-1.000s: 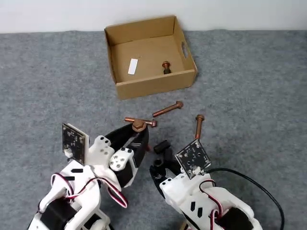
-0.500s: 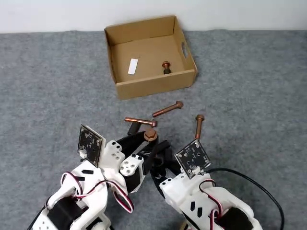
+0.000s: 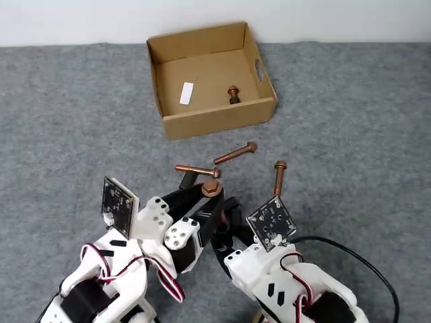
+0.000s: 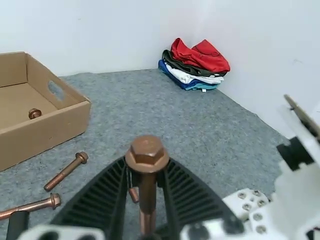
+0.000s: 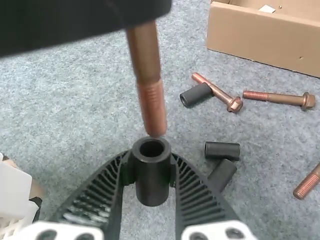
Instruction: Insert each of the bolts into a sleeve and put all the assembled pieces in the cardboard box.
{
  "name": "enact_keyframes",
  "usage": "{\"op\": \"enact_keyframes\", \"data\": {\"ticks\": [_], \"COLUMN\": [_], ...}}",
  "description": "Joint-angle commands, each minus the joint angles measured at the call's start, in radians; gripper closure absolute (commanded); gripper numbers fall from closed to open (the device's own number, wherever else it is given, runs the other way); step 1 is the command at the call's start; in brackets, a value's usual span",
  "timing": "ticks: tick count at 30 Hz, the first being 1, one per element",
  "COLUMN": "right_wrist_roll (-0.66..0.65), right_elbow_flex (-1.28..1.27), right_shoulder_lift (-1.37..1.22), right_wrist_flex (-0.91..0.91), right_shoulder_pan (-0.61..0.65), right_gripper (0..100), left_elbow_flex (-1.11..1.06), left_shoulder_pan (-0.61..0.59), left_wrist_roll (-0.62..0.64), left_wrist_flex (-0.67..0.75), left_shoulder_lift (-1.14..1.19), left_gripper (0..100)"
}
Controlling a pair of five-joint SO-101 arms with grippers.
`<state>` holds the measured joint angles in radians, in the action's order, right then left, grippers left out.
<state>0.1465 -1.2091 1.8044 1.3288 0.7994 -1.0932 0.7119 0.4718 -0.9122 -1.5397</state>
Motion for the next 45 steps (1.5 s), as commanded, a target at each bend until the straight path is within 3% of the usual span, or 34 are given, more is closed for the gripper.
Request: {"op": "enact_keyframes", "data": {"ticks": [1,13,22,31,39,45], "right_wrist_roll": [-0.011,-0.011,-0.011,-0.011,-0.011,-0.011], "right_elbow_flex": [0.005,0.005,0.005,0.005,0.005,0.005], "right_shoulder_lift": [-0.001,-0.001,0.001,0.002,0.002,0.002], "right_wrist_flex": [-0.03,-0.03,-0.038,-0.038,-0.038,-0.038], "right_shoulder_pan": [0.007,0.007,0.002,0.001,0.001,0.001], "right_gripper": [99.1,99.1,99.1,99.1,99.1,99.1], "left_elbow_flex": [0.048,0.039,-0.117,-0.17,-0.122,-0.038], "left_shoulder_pan": [0.006,0.057,0.058,0.06,0.054,0.054], "left_wrist_roll": [0.005,0.005,-0.003,-0.095,-0.11,-0.107], "left_wrist_flex": [0.032,-0.083,-0.114,-0.229,-0.241,-0.304], "left_shoulder_lift": [0.0,-0.002,-0.003,-0.002,-0.002,-0.002], "left_gripper": [100,100,100,99,76,75]}}
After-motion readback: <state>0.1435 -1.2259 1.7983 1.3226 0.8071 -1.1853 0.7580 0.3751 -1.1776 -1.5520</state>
